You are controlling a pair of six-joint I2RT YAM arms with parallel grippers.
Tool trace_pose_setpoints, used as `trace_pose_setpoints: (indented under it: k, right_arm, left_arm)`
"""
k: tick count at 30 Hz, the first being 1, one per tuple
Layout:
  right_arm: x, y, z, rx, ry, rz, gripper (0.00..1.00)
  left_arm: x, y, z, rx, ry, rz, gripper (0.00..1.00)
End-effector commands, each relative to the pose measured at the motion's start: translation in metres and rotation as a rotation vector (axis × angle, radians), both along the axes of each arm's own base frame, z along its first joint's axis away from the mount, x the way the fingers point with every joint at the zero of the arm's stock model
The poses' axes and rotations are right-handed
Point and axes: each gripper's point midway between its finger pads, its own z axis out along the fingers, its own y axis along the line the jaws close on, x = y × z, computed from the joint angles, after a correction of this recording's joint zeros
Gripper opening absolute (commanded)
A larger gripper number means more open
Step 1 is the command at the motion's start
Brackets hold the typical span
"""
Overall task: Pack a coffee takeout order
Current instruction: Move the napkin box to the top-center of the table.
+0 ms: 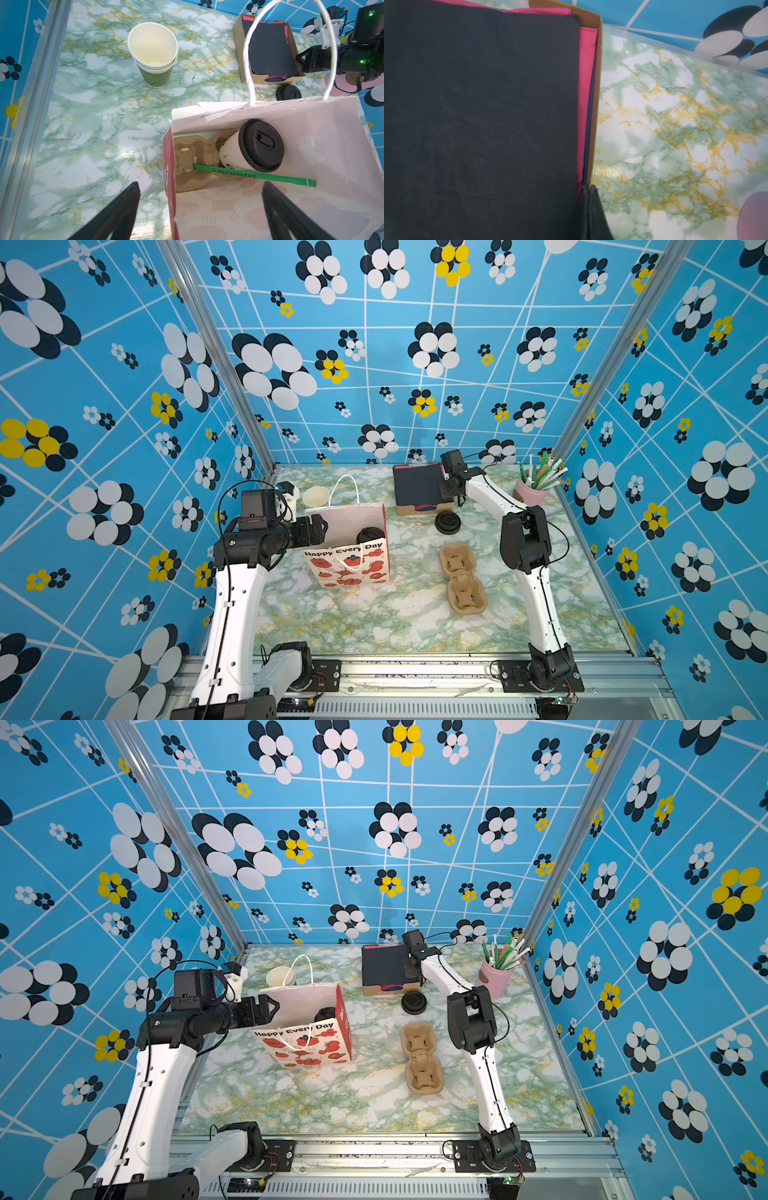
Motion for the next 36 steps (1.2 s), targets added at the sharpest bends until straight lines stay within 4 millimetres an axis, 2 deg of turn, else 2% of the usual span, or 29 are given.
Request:
trace_pose_setpoints:
  k: [1,9,12,13,14,22,27,30,36]
  right_arm:
    - [-0.006,-0.011,0.022,-0.006,-0.032,-0.002,0.0]
    - [-0.027,-0.038,0.025,0.002,-0.026,-0.066,0.0]
    - [-0.032,-0.053,0.015,0.001,-0.007,-0.111,0.0]
    - [-0.033,-0.058,0.025,0.009,-0.025,-0.125,0.0]
    - [-0.034,-0.063,0.026,0.014,-0.028,-0.137,0.0]
    - [-0.042,-0.093,0.023,0.021,-0.014,-0.204,0.0]
    - [-0.045,-0.1,0.029,0.033,-0.019,-0.219,0.15]
    - [-0.047,-0.098,0.038,0.047,-0.026,-0.211,0.28]
    - [-0.053,-0.088,0.059,0.11,-0.031,-0.176,0.44]
  left_arm:
    - [0.0,-0.002,0.004,-0.019,-0.027,-0.004,0.93]
    - [0.002,-0.003,0.002,-0.031,-0.029,-0.005,0.93]
    - [0.002,-0.004,0.002,-0.037,-0.031,-0.008,0.93]
    - [0.002,-0.004,0.001,-0.037,-0.031,-0.008,0.93]
    - [0.002,-0.004,0.001,-0.036,-0.032,-0.007,0.93]
    - [0.003,-0.004,-0.002,-0.039,-0.028,-0.009,0.93]
    - [0.004,-0.005,-0.002,-0.04,-0.029,-0.01,0.93]
    - [0.004,-0.005,-0.001,-0.042,-0.03,-0.01,0.93]
    - [0.003,-0.005,0.0,-0.046,-0.035,-0.01,0.93]
